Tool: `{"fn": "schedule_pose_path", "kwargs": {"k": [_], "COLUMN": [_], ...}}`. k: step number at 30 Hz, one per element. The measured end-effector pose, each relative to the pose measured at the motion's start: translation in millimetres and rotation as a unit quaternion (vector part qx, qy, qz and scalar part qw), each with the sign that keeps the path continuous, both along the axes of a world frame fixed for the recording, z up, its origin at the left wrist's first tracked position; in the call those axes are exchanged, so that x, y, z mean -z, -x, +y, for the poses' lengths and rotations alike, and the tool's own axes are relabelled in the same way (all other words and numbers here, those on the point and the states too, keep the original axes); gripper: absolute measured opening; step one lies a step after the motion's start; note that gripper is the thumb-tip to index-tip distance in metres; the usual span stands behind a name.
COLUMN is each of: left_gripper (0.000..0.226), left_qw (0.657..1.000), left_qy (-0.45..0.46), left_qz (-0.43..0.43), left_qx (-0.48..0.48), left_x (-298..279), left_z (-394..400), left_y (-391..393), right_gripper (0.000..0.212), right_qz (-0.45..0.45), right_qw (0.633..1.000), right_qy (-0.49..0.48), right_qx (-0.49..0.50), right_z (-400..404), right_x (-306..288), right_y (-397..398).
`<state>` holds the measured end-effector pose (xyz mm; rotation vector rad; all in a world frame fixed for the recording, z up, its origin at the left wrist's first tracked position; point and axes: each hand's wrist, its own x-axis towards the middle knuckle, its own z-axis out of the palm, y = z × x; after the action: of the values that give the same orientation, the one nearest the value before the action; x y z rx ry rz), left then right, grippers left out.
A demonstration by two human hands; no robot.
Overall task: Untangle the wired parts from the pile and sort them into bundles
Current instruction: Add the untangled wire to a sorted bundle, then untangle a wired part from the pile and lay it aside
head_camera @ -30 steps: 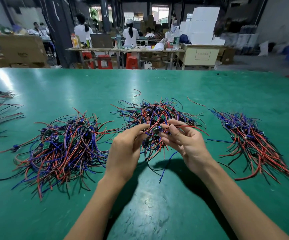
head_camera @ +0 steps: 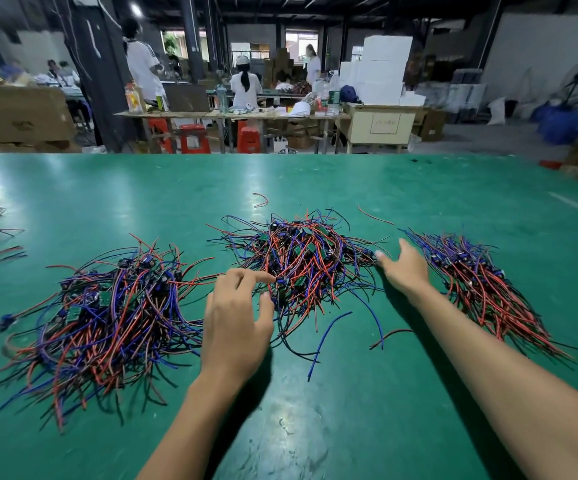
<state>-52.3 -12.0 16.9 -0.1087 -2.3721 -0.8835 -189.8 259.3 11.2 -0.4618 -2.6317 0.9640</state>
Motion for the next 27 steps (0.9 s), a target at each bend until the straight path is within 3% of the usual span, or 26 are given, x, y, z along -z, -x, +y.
{"fn": "schedule_pose_path", "kwargs": {"k": [4, 8, 12, 15, 19, 21, 22, 24, 26, 27], "left_gripper": [0.021, 0.022, 0.022, 0.022, 0.047, 0.052, 0.05, 0.043, 0.037, 0.036], "left_qw": [1.0, 0.999, 0.986, 0.924, 0.77, 0.728, 0.727, 0.774, 0.815, 0.816], "left_qy": [-0.022, -0.028, -0.149, -0.336, -0.574, -0.628, -0.634, -0.587, -0.537, -0.537], "left_qz": [0.008, 0.015, -0.024, -0.134, -0.226, -0.228, -0.22, -0.204, -0.189, -0.183], "left_qx": [0.005, 0.012, 0.073, 0.121, 0.161, 0.156, 0.148, 0.122, 0.108, 0.113], "left_x": [-0.1, -0.7, -3.5, -7.0, -19.7, -22.6, -22.2, -20.1, -17.3, -17.4], "left_z": [-3.2, -2.5, 5.0, 13.1, 14.9, 9.4, 6.5, 2.1, -0.8, -1.4], "left_y": [0.9, 0.2, -0.7, 2.6, 6.6, 7.9, 8.3, 6.9, 6.3, 6.3], "right_gripper": [0.021, 0.025, 0.01, 0.01, 0.017, 0.018, 0.018, 0.017, 0.02, 0.024], "right_qz": [0.059, 0.171, 0.315, 0.343, 0.331, 0.317, 0.313, 0.315, 0.326, 0.329], "right_qw": [0.998, 0.975, 0.93, 0.917, 0.901, 0.893, 0.886, 0.867, 0.855, 0.855], "right_qy": [-0.019, 0.09, 0.189, 0.161, 0.09, 0.039, 0.012, -0.034, -0.031, -0.009], "right_qx": [0.031, 0.112, -0.007, -0.128, -0.266, -0.316, -0.342, -0.386, -0.402, -0.401], "right_z": [8.9, -7.6, -52.3, -86.9, -118.5, -127.8, -130.9, -134.7, -135.7, -134.2], "right_x": [19.6, 1.9, -20.0, -21.9, -5.0, 4.1, 7.4, 9.7, 6.9, 4.6], "right_y": [10.7, -8.3, -62.1, -104.8, -142.8, -154.6, -159.1, -165.3, -168.0, -167.8]}}
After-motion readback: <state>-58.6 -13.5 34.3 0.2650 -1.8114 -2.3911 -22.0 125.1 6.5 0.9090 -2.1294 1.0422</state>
